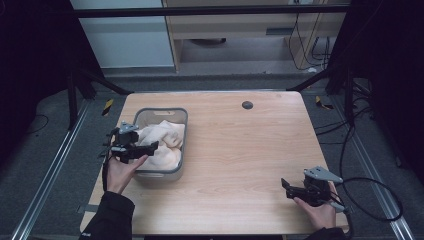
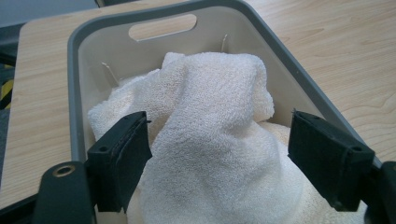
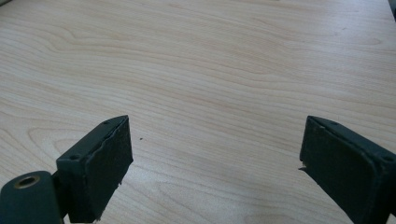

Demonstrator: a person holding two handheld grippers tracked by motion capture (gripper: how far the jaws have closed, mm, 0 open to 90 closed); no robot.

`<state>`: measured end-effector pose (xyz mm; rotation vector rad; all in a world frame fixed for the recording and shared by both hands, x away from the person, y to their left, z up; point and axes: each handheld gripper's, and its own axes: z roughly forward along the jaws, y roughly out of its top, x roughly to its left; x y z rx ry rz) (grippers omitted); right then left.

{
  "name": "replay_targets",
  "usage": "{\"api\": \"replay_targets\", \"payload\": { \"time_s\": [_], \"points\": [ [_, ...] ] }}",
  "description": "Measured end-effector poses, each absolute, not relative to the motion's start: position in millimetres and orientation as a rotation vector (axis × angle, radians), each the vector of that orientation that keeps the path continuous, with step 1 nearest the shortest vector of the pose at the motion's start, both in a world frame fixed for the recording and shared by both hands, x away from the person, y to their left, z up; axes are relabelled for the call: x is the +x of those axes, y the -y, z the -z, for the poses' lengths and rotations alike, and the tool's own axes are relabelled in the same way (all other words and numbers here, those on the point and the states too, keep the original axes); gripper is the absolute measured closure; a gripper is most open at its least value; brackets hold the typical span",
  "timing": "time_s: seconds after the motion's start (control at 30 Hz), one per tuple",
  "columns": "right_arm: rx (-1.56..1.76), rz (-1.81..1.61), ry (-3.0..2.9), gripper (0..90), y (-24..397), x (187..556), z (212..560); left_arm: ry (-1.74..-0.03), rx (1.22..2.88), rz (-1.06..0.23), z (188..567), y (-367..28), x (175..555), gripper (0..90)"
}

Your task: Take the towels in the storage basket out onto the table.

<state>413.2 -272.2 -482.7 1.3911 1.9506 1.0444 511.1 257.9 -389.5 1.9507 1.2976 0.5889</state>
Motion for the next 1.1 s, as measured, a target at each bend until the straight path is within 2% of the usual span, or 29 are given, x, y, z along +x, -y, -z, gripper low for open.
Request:
{"api": "replay_targets", "payload": {
  "time_s": [0.7,0.97,1.1],
  "points": [
    [1.383,-1.013,-1.995,6.8,270,416,486,-1.372,2.075,-0.539,414,-246,538,15.2],
    [1.382,-1.005,-2.013,6.6,270,417,487,-1.405,2.101,-0.519,423,-242,542,18.8],
    [1.384,-1.005,-2.015,6.6,270,416,487,-1.419,2.114,-0.514,424,-241,542,26.7]
  ]
}}
